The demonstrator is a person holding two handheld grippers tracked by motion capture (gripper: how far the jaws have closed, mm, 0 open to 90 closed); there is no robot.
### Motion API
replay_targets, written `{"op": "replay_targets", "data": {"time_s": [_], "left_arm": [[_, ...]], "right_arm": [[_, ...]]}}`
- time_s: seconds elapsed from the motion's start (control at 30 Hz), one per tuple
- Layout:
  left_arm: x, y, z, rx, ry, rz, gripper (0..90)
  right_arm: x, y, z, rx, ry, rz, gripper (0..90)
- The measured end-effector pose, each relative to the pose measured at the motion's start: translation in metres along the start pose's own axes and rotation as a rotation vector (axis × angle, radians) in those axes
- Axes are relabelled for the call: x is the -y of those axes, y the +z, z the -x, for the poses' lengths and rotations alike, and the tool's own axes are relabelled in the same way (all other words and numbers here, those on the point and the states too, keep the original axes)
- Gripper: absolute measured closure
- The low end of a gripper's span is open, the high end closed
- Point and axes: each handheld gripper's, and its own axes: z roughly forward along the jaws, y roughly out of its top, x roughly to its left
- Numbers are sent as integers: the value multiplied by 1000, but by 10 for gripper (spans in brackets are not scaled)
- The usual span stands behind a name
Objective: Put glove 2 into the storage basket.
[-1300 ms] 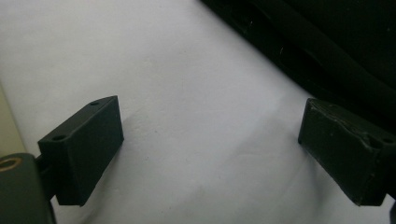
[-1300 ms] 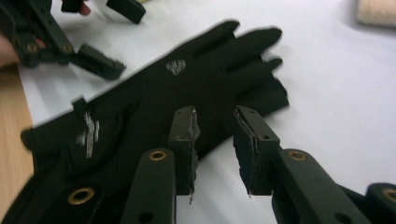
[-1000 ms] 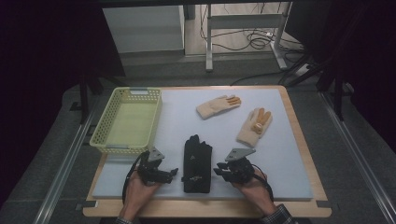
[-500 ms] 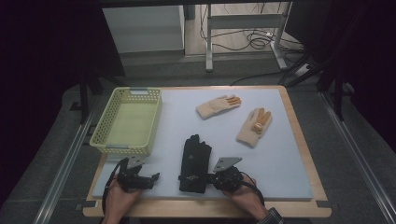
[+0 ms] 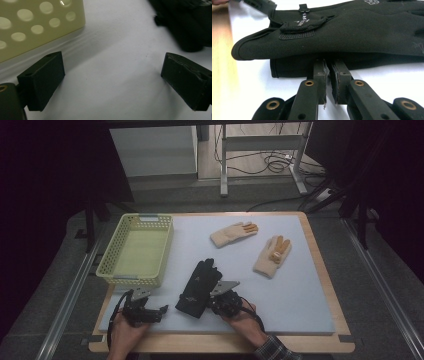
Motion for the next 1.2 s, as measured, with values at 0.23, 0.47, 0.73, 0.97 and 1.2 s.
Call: {"op": "replay_targets", "data": {"time_s": [0.23, 0.47, 0.73, 0.97, 1.2], "left_arm": [[0, 0, 0, -1, 1, -2, 42], [0, 0, 1, -6, 1, -3, 47], [-1, 0, 4, -21, -8, -6, 56], [1, 0, 4, -23, -6, 10, 58], [2, 0, 2, -8, -7, 15, 55]], "right_arm": [[-14, 17, 4, 26, -21, 8, 805], [-12, 10, 7, 31, -32, -11, 733], [5, -26, 33, 106, 16, 10, 627], [25, -61, 59, 182, 74, 22, 484], [46, -83, 73, 232, 99, 5, 362]]}}
